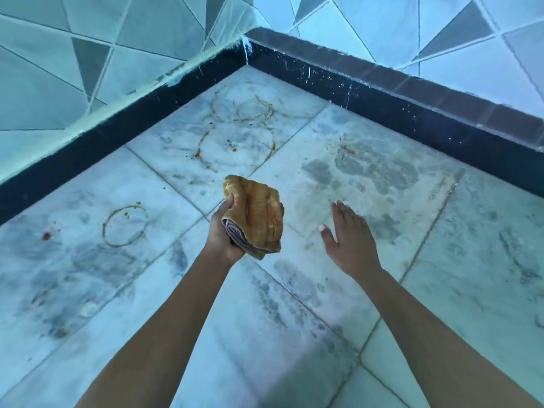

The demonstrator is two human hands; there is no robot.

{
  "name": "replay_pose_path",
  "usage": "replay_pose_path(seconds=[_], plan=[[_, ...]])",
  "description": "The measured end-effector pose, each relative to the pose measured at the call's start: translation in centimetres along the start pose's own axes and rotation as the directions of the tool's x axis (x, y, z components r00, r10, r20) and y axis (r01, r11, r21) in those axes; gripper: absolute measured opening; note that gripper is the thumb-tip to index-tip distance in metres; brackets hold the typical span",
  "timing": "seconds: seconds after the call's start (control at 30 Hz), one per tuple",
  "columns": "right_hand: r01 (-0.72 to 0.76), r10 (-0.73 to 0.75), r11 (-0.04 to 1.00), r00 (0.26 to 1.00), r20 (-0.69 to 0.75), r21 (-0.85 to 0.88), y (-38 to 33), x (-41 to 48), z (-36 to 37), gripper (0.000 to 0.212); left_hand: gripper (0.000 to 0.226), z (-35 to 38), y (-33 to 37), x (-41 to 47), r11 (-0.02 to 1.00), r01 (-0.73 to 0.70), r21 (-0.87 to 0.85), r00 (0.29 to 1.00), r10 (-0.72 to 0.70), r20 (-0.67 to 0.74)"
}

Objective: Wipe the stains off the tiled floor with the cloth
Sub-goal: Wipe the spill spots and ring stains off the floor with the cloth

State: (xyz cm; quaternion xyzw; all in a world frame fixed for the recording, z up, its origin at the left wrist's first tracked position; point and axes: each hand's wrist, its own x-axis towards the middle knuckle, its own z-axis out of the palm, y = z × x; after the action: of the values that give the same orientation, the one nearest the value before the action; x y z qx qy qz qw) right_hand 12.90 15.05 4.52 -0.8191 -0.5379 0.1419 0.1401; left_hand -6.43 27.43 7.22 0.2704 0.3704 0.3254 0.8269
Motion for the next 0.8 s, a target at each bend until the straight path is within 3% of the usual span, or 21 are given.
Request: replay_pose_path(seconds=[0.13, 0.27, 0.37, 0.6, 0.8], plan=[[0.1, -0.1, 0.993, 0.995, -0.002, -0.056, -5.8, 2.1, -4.3, 0.059, 0.056, -0.5, 5.5, -3.1, 0.994, -0.053, -0.092, 0.992, 0.063, 0.112], [0.136, -0.135, 0.989, 0.991, 0.02, -0.062, -9.6, 5.0, -6.7, 0.059, 0.088, -1.3, 9.6, -3.8, 0.994, -0.042, -0.104, 0.993, 0.052, 0.104], [0.148, -0.147, 0.987, 0.989, 0.027, -0.055, -11.0, 6.3, -6.1, 0.059, 0.076, -2.0, 10.7, -3.6, 0.993, -0.032, -0.116, 0.999, 0.027, -0.039], [0.233, -0.219, 0.964, 0.969, 0.113, -0.131, -11.1, 10.2, -2.7, 0.059, 0.031, -3.6, 14.3, -0.1, 0.981, 0.0, 0.196, 0.928, 0.073, -0.366], [0.336, -0.316, 0.93, 0.938, 0.146, -0.148, -12.2, 14.0, -0.2, 0.058, 0.038, -6.1, 15.9, 2.3, 0.937, -0.038, 0.348, 0.833, 0.222, -0.508]])
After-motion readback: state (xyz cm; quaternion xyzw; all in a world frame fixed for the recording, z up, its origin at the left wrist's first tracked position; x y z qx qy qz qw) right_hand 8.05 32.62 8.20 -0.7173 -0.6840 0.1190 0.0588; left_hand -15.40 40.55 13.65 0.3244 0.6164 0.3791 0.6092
